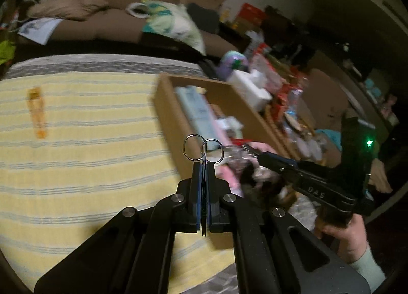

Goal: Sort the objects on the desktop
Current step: 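Carry the scissors and multi-tool into the box and open both tools, then move both tools back over the orange plastic clip on the bed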

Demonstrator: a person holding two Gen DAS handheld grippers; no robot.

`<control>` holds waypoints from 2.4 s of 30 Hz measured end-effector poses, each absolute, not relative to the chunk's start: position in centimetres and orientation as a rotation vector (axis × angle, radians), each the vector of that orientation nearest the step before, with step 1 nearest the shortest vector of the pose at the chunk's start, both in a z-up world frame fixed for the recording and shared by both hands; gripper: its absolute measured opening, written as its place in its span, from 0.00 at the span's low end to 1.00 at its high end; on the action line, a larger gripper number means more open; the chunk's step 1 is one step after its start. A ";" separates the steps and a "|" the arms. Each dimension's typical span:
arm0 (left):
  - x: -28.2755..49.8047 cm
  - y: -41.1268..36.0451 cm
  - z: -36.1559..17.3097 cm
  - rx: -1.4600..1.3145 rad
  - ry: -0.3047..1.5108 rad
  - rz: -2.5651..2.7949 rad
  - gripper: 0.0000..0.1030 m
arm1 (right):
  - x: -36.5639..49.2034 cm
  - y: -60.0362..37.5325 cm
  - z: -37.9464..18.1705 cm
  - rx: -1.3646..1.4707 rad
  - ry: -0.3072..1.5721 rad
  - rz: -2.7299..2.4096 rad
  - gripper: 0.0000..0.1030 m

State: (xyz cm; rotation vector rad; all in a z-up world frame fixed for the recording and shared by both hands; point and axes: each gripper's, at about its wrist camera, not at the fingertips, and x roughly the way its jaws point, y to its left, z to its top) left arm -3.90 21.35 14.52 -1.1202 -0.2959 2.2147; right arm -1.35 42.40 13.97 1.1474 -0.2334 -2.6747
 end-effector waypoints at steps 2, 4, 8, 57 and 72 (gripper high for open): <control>-4.4 24.8 14.2 -1.131 -0.294 2.174 0.02 | -1.1 45.0 13.9 1.157 -0.265 -2.705 0.11; -4.9 27.6 13.8 -1.143 -0.274 2.154 0.02 | -1.3 47.1 13.7 1.172 -0.294 -2.728 0.11; -6.5 34.1 12.0 -1.189 -0.230 2.129 0.02 | -2.6 50.1 13.2 1.197 -0.335 -2.758 0.11; -2.2 9.3 19.8 -1.082 -0.232 2.559 1.00 | -0.1 32.6 20.9 1.060 -0.025 -2.780 1.00; -12.0 -5.7 10.2 -1.301 -0.408 2.703 1.00 | -11.0 20.2 14.6 1.101 -0.070 -2.567 1.00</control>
